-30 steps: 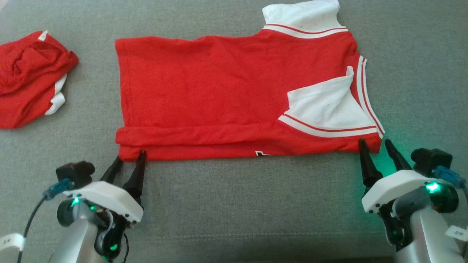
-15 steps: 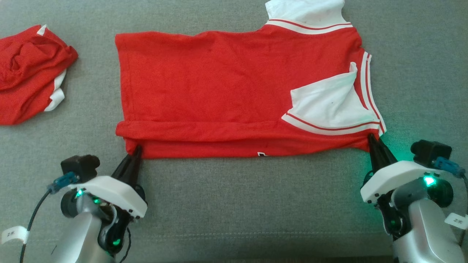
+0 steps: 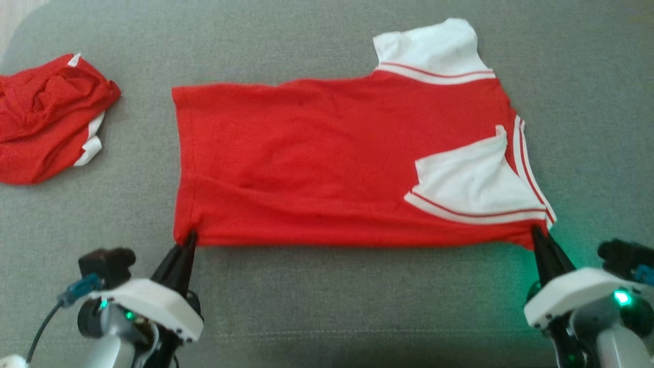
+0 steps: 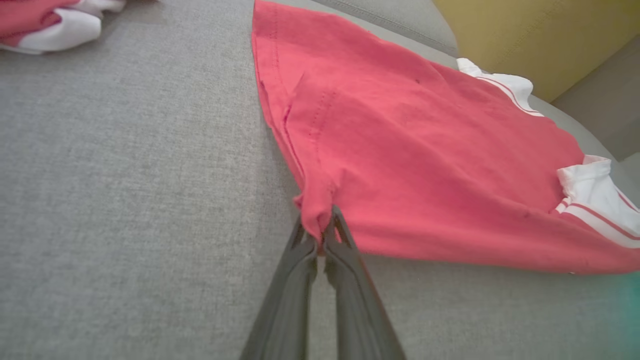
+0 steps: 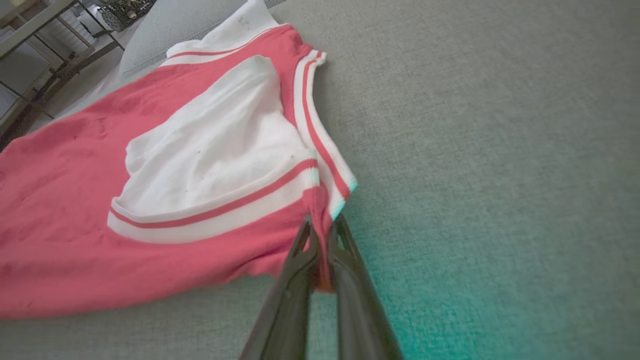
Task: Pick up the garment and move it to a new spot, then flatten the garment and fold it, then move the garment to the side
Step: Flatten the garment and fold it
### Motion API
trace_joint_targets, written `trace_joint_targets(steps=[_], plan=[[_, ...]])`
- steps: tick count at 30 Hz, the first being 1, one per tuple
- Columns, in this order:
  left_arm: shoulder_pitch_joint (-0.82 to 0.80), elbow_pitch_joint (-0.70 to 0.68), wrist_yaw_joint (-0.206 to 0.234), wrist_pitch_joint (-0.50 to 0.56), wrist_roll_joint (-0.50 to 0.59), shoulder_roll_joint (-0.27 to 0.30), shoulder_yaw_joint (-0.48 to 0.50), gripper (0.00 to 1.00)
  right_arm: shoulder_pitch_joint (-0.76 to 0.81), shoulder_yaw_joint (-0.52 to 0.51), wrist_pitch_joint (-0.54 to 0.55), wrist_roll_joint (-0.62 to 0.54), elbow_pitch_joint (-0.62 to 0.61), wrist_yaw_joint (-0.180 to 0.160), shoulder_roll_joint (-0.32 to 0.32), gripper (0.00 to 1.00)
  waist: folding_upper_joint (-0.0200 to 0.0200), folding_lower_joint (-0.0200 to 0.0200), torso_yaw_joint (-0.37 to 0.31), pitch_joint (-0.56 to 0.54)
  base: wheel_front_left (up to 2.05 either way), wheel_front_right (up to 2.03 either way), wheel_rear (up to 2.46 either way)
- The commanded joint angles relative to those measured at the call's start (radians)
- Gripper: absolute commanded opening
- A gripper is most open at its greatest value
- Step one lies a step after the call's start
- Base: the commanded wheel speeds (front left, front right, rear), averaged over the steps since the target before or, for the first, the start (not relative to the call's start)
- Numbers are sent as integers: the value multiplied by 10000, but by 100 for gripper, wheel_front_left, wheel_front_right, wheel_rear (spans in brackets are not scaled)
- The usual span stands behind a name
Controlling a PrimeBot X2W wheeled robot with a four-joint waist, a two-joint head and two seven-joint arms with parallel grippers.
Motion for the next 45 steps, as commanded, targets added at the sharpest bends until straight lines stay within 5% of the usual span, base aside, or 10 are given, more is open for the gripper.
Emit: trace_joint_targets(steps=[1, 9, 10, 11, 12, 23, 30, 45], plan=[[-150, -362, 68, -10, -46, 294, 449, 0, -18, 125, 6, 62, -401, -7, -59, 0, 0, 0, -15, -39, 0, 0, 0], [854, -995, 508, 546, -303, 308, 417, 0, 1075, 34, 273, 658, -887, -7, -58, 0, 0, 0, -89, -271, 0, 0, 0], [864, -950, 526, 517, -298, 300, 418, 41, 1105, 54, 232, 680, -904, -7, -58, 0, 0, 0, -98, -292, 0, 0, 0], [866, -885, 553, 505, -289, 284, 409, 100, 1121, 81, 195, 691, -911, -7, -58, 31, 0, 0, -107, -314, 0, 0, 0], [869, -819, 571, 498, -287, 260, 390, 100, 1119, 126, 140, 688, -929, -7, -58, 100, 0, 0, -124, -349, 0, 0, 0], [609, -1163, 1410, -974, 814, 238, 499, 100, 402, 339, -1459, -881, -2343, -7, -58, 100, 0, 0, -188, -780, 0, 0, 0], [256, -1821, 1819, -1731, 1591, 332, 500, 100, 40, 706, -1517, -1467, -3102, -7, -58, 100, 0, 0, -112, -999, 0, 0, 0], [-92, -2018, 1945, -1750, 1777, 394, 361, 100, 55, 780, -1276, -1545, -3593, -7, -58, 100, 0, 0, -45, -861, 0, 0, 0]])
